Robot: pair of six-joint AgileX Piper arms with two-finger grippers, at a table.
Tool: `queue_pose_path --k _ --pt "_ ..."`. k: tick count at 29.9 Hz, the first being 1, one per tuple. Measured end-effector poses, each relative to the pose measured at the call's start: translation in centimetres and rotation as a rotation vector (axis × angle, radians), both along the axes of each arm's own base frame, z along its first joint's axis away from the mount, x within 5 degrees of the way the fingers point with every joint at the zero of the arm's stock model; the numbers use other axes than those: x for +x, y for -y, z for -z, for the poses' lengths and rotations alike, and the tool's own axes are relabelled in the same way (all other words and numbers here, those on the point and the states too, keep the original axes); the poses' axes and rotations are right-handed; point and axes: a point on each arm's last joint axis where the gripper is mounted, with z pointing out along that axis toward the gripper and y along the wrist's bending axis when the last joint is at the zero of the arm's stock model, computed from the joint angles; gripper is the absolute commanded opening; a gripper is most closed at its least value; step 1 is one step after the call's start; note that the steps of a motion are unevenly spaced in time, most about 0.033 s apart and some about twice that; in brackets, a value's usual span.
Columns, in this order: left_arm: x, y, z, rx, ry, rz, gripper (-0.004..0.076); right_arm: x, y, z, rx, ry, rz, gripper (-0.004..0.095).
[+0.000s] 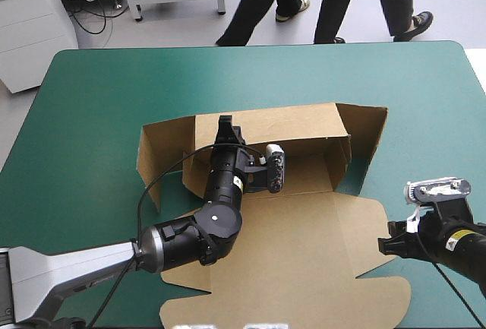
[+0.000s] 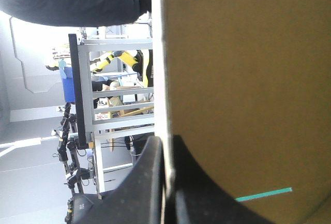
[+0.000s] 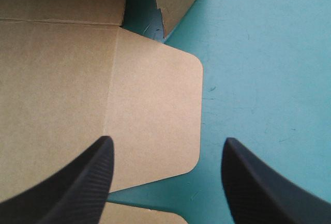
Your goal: Fold the box
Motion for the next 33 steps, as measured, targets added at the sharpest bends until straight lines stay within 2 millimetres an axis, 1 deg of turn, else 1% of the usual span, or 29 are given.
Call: queue_pose_path --k 3,6,8,10,13,14,16,21,22,23,24,25,26,27,29,33 --pt "0.2 0.3 0.4 0.006 0.012 -0.006 -0.0032 0.2 0.0 -0.5 0.004 0.022 0.003 0.0686" --pt "0.4 0.5 0.6 0.011 0.034 -0.006 -0.0032 0.8 0.0 -2.2 0.003 0.052 0.015 0.0686" --pt "0.4 0.6 0.6 0.012 0.049 -0.003 -0.0032 1.8 0.0 -3.4 -0.013 0.052 0.026 0.0686" --pt "0.5 0.7 0.7 0.006 0.055 -0.004 -0.0032 3.3 0.1 -4.8 -0.04 0.054 0.041 0.0686" --pt "0.5 0.7 0.7 0.003 0.057 -0.007 -0.0032 6.3 0.1 -6.2 -0.079 0.044 0.055 0.0686" --pt "0.5 0.7 0.8 0.003 0.057 -0.009 -0.0032 7.0 0.0 -7.0 -0.083 0.059 0.058 0.0686" --pt "0.5 0.7 0.7 0.001 0.057 -0.009 -0.0032 9.4 -0.3 -7.8 -0.09 0.047 0.058 0.0686" --pt "0.5 0.7 0.7 0.002 0.059 -0.008 -0.0032 14.7 -0.6 -9.9 -0.11 0.055 0.071 0.0684" --pt "0.5 0.7 0.7 0.003 0.06 -0.01 -0.0032 15.5 -0.6 -10.6 -0.109 0.064 0.079 0.0684" --pt "0.5 0.8 0.7 0.003 0.06 -0.009 -0.0032 16.7 -0.4 -10.8 -0.108 0.054 0.089 0.0684" --pt "0.5 0.8 0.7 0.003 0.061 -0.009 -0.0032 17.8 -0.1 -11.5 -0.104 0.061 0.099 0.0684" --pt "0.4 0.8 0.7 0.003 0.061 -0.008 -0.0032 18.9 0.3 -11.8 -0.1 0.054 0.108 0.0684" --pt "0.4 0.8 0.7 0.004 0.062 -0.008 -0.0032 19.5 0.6 -12.2 -0.093 0.052 0.115 0.0684" --pt "0.4 0.8 0.7 0.004 0.064 -0.007 -0.0032 20.9 1.0 -12.0 -0.081 0.027 0.115 0.0684" --pt "0.5 0.8 0.6 0.009 0.075 -0.001 -0.0032 22.9 1.8 -11.7 -0.059 -0.009 0.117 0.0684" --pt "0.5 1.0 0.4 0.025 0.108 0.017 -0.0032 26.8 2.5 -9.9 -0.014 -0.067 0.106 0.0684"
